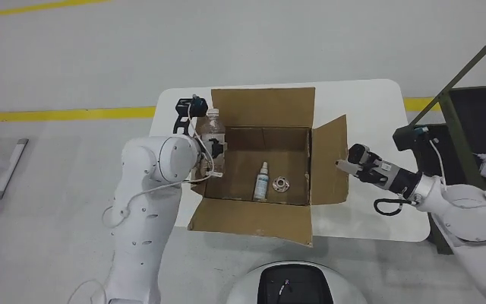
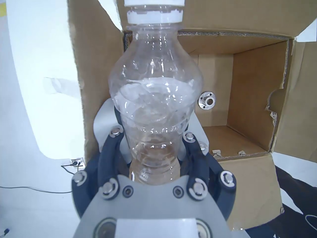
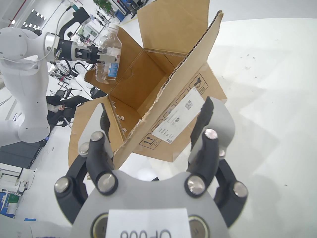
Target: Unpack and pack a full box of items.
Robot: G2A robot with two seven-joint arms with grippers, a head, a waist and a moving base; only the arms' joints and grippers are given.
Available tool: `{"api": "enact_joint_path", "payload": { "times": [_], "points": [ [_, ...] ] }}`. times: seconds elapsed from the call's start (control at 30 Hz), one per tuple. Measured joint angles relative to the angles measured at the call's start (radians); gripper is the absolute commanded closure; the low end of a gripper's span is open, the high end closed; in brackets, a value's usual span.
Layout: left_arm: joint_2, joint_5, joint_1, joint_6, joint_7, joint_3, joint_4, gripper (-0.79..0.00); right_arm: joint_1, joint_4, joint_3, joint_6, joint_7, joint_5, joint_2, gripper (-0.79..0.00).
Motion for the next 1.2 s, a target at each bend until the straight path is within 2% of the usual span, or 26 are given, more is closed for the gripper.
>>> {"api": "enact_joint_path", "payload": {
  "times": [0.07,0.2,0.43,0.83,0.87,0.9,1.07,1.2],
  "points": [
    [0.006,0.001,0.002,-0.002,0.0,-0.026,-0.018,-0.012,0.001,0.002,-0.005,0.005,-0.002,-0.001,-0.001,0.0],
    [0.019,0.008,0.006,-0.013,0.0,-0.07,-0.041,-0.025,0.001,0.007,-0.012,0.013,-0.007,0.001,-0.002,0.0],
    [0.039,0.021,0.009,-0.016,0.0,-0.14,-0.066,0.0,0.003,0.013,-0.01,0.025,-0.021,0.02,-0.004,0.0],
    [0.062,-0.014,-0.002,-0.013,0.0,-0.198,-0.102,0.0,0.001,0.033,0.053,0.041,-0.021,0.007,0.002,0.0],
    [0.064,-0.011,-0.002,-0.011,0.0,-0.202,-0.103,0.0,0.001,0.036,0.058,0.04,-0.021,0.006,0.003,-0.209],
    [0.066,-0.008,-0.002,-0.009,0.0,-0.205,-0.104,0.0,0.0,0.039,0.065,0.04,-0.023,0.002,0.003,-0.785],
    [0.076,0.013,0.009,0.005,0.0,-0.225,-0.102,0.0,-0.004,0.031,0.107,0.015,-0.055,-0.037,0.007,-0.785],
    [0.083,0.026,0.03,0.014,0.0,-0.228,-0.079,0.0,-0.025,-0.012,0.172,-0.009,-0.138,-0.121,0.01,-0.785]
  ]
}}
